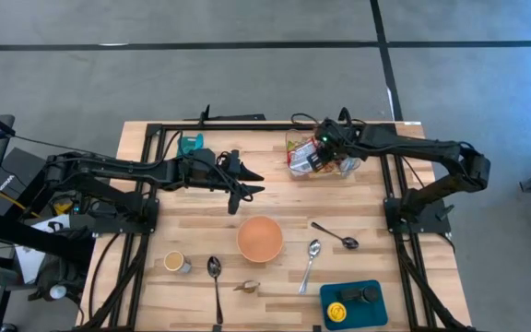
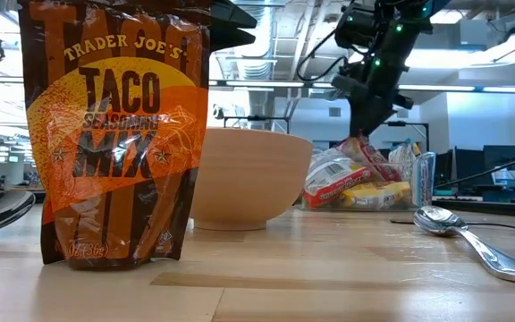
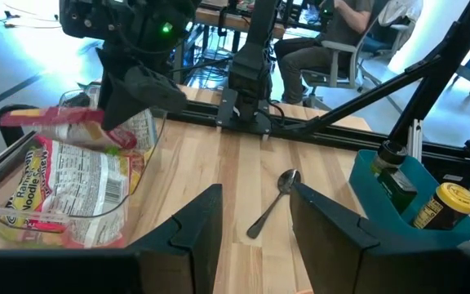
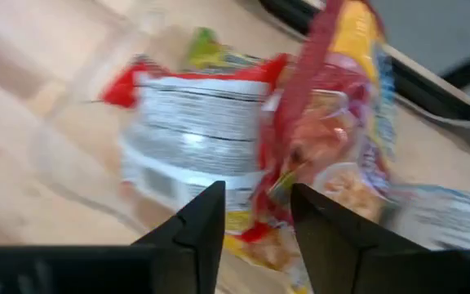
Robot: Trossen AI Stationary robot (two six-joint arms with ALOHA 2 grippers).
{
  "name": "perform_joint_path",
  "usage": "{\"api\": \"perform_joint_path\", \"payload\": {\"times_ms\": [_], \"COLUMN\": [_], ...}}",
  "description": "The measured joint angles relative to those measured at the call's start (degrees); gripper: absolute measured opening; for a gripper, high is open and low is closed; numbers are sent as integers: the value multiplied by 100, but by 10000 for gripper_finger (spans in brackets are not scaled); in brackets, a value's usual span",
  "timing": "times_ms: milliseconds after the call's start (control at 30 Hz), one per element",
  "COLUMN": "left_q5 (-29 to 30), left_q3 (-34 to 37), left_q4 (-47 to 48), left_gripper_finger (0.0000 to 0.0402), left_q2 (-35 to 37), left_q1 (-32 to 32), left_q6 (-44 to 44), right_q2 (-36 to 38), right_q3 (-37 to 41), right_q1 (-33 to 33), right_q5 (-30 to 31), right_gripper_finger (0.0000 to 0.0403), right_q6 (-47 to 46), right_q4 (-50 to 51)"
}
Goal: Pick & Place Food Item
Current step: Put the red noodle pack into the transparent bin, then put the top black spoon into the light green bin
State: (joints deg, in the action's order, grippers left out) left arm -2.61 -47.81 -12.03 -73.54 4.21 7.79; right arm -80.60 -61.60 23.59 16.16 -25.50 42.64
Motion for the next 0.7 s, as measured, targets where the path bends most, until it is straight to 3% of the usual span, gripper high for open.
{"api": "perform_joint_path", "payload": {"times_ms": [233, 500, 700], "left_q5": [0, 0, 0], "left_q3": [0, 0, 0], "left_q4": [0, 0, 0], "left_gripper_finger": [140, 140, 140], "left_q2": [0, 0, 0], "left_q1": [0, 0, 0], "left_q6": [0, 4, 11], "right_q2": [2, 2, 136], "right_q3": [0, 0, 0], "right_q1": [-103, -109, -107], "right_q5": [-52, -581, -625], "right_gripper_finger": [144, 127, 116], "right_q6": [64, 365, 386], "right_q4": [-152, -154, -186]}}
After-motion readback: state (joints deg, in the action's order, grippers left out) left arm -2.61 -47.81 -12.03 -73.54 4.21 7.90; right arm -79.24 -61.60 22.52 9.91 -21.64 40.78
